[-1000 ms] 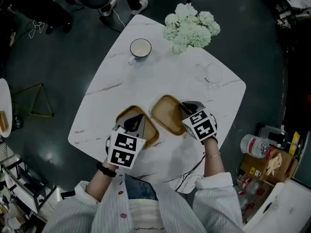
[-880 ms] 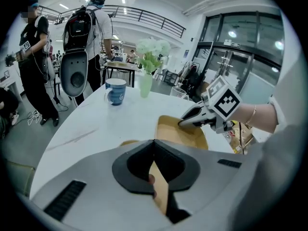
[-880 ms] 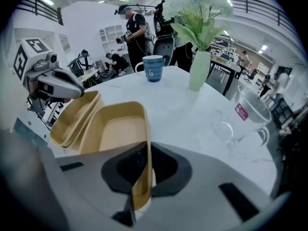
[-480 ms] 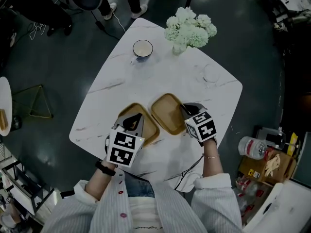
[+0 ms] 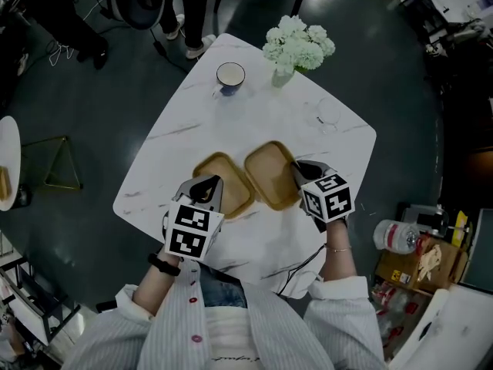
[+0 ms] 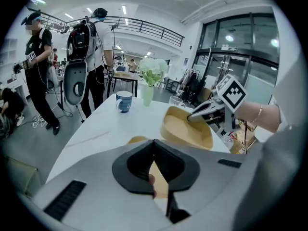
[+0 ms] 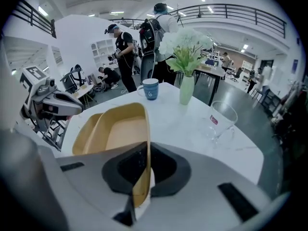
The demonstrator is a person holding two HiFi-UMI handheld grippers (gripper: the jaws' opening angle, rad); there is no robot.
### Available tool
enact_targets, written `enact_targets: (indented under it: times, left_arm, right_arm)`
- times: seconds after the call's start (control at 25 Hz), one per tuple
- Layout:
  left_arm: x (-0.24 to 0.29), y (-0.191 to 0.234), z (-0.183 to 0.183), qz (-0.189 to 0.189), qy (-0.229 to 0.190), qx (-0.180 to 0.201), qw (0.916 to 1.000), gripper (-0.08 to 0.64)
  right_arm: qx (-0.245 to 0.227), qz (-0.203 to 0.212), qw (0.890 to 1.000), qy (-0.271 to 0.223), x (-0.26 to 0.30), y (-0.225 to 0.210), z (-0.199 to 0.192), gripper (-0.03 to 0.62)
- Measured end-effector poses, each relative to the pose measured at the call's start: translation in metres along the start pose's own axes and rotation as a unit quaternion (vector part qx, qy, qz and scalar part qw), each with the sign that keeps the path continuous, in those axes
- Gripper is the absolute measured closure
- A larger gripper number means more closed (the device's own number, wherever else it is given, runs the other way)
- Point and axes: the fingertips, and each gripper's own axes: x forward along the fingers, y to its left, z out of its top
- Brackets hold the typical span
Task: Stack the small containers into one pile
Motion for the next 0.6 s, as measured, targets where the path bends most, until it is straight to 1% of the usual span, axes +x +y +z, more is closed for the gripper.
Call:
enact_targets:
  times: [0.12,0.28,0.6]
  left_arm:
    - [-0.012,0.002,-0.004,0.006,-0.008,-0.003,0.9999,0.543]
    - [-0.028,0.003,-0.013,0.013,-0.013,-0.006,0.9998,0.543]
    - [-0.049,0.018,-0.023,0.032,-0.031,-0.018,0.9988,0.543]
  right_arm:
    - [0.010,-0.001,1.000,-0.014,-0.011,0.009,0.007,0.577]
    - [0.022,0.010,0.999,-0.032,-0.017,0.033,0.016,0.577]
    - [0.031,0.046,0.998,-0.044,-0.002,0.083,0.028,0.575]
